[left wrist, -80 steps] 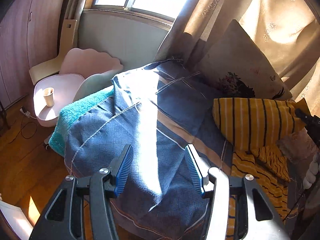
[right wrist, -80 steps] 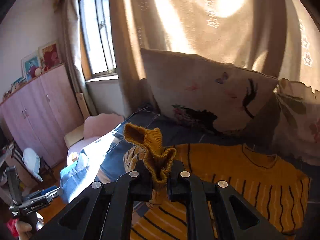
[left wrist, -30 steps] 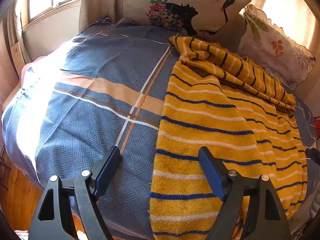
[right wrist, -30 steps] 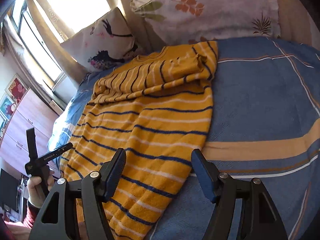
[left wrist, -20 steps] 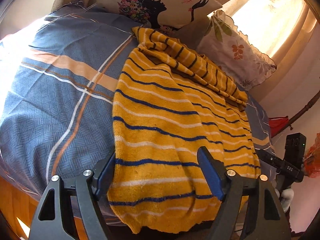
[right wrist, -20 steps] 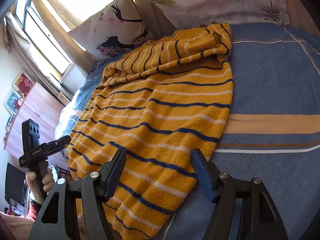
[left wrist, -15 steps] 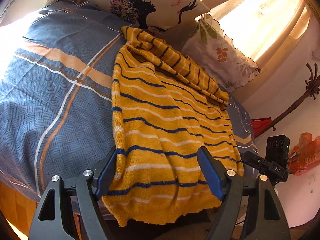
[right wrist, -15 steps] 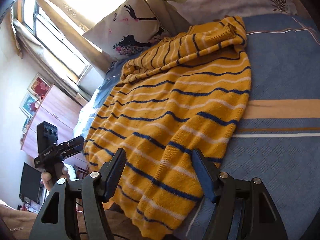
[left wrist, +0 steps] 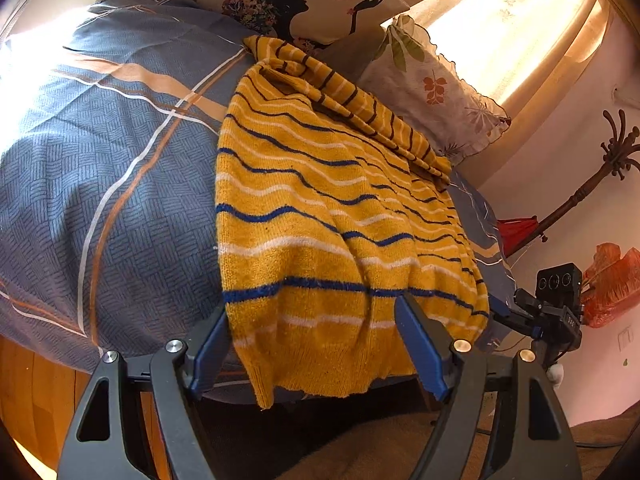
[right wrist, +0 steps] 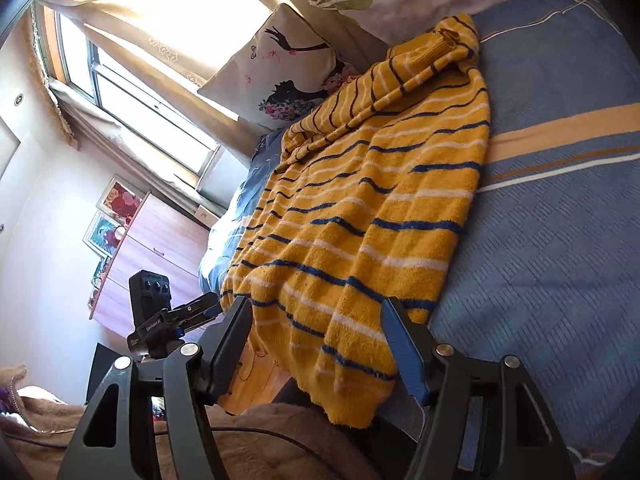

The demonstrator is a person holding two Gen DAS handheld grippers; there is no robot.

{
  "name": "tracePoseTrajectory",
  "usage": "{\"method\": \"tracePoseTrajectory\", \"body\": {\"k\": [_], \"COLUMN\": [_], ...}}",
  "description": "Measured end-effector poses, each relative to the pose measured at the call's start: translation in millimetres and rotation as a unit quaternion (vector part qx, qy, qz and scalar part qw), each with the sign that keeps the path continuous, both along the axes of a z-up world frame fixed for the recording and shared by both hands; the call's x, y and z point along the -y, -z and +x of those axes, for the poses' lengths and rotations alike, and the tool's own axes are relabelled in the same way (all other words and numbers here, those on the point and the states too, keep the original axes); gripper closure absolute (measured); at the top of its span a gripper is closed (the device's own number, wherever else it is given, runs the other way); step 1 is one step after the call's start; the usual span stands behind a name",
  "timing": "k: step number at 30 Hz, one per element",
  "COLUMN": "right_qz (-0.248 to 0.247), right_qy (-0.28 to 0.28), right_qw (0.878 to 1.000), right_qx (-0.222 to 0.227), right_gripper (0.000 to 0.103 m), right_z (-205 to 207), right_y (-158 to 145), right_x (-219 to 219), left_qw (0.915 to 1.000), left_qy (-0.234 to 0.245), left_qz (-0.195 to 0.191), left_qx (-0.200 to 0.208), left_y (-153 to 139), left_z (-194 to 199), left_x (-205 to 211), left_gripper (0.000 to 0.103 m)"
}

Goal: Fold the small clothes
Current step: 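Move both grippers to the sweater hem and grasp it, then lift the hem with both grippers and fold it up toward the collar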

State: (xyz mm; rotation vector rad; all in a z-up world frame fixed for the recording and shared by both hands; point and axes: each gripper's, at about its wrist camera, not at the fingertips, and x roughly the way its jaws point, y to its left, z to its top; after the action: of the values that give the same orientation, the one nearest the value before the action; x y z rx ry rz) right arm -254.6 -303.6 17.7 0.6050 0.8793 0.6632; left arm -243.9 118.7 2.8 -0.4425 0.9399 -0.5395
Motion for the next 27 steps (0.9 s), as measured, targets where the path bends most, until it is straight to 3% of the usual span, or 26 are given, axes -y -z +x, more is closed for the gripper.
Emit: {"method": "tracePoseTrajectory", "body": {"k": [12, 16, 18, 20, 22, 24, 27], "right_qz": [0.008, -0.033, -0.029, -0.013, -0.003, -0.013, -0.025], "right_qy": [-0.017, -0.009, -0.003, 0.002, -0.003, -0.015, -0.023], "right_qw": [0.999, 0.998, 0.998, 0.998, 0.999, 0.999, 0.999], "right_qx": [-0.031, -0.049, -0.057, -0.058, -0.046, -0.034, -0.020], "right_gripper": [0.032, 0.031, 0.030, 0.030, 0.030, 0.030, 0.030], "right_z": [-19.2, -31.4, -33.7, -31.9, -31.2, -32.2, -35.1], "right_y": [23.1, 33.4, 40.5, 42.6, 37.1, 29.8, 21.5], "right_x": [-7.5, -11.1, -9.2, -8.4, -13.0, -21.0, -26.5], "left_qw": [0.9989, 0.9990, 0.9985, 0.9986, 0.9987, 0.9986, 0.9982], "left_qy": [0.019, 0.024, 0.035, 0.039, 0.042, 0.042, 0.037], "left_qz": [-0.034, -0.030, -0.032, -0.023, -0.012, -0.012, -0.028], "left_qx": [-0.028, -0.025, -0.027, -0.027, -0.027, -0.030, -0.037], "left_y": [10.0, 9.0, 9.4, 8.7, 7.8, 8.4, 11.8], "left_z": [2.5, 1.2, 1.1, 0.2, -1.3, -2.9, -2.3], "left_x": [6.6, 9.6, 10.8, 12.8, 13.1, 11.0, 5.1], "left_gripper": [0.025, 0.025, 0.025, 0.034, 0.053, 0.063, 0.065]}}
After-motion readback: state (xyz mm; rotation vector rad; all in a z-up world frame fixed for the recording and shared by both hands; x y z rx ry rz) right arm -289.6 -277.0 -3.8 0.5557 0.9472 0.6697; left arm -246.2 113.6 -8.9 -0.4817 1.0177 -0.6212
